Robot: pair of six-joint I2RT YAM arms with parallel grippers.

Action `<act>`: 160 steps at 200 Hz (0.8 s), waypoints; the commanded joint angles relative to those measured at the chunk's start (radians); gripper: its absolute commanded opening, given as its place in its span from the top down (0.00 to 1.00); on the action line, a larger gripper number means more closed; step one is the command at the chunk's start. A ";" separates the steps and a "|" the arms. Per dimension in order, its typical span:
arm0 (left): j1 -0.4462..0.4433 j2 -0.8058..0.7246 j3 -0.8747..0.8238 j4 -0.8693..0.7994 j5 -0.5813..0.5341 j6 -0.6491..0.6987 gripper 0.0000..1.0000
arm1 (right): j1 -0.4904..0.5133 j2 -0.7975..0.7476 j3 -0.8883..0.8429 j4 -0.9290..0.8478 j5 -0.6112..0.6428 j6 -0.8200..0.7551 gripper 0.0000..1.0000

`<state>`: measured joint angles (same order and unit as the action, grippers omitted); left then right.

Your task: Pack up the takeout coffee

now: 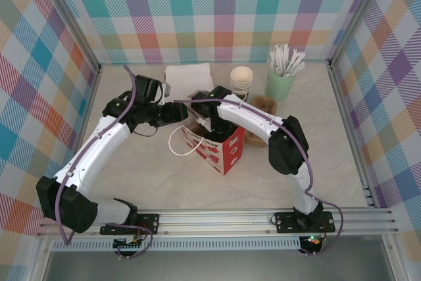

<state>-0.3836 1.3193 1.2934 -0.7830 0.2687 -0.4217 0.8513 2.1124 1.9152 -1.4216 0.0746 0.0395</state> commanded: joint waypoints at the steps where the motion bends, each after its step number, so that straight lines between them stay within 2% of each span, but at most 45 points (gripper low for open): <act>1: 0.005 0.008 0.027 -0.008 -0.007 0.019 0.34 | -0.004 0.020 -0.026 0.000 -0.013 -0.009 0.22; 160: 0.005 0.007 0.023 -0.005 -0.006 0.018 0.34 | -0.009 0.027 -0.032 0.005 -0.024 -0.011 0.22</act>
<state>-0.3836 1.3197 1.2930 -0.7830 0.2687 -0.4217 0.8482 2.1124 1.9121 -1.4208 0.0704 0.0395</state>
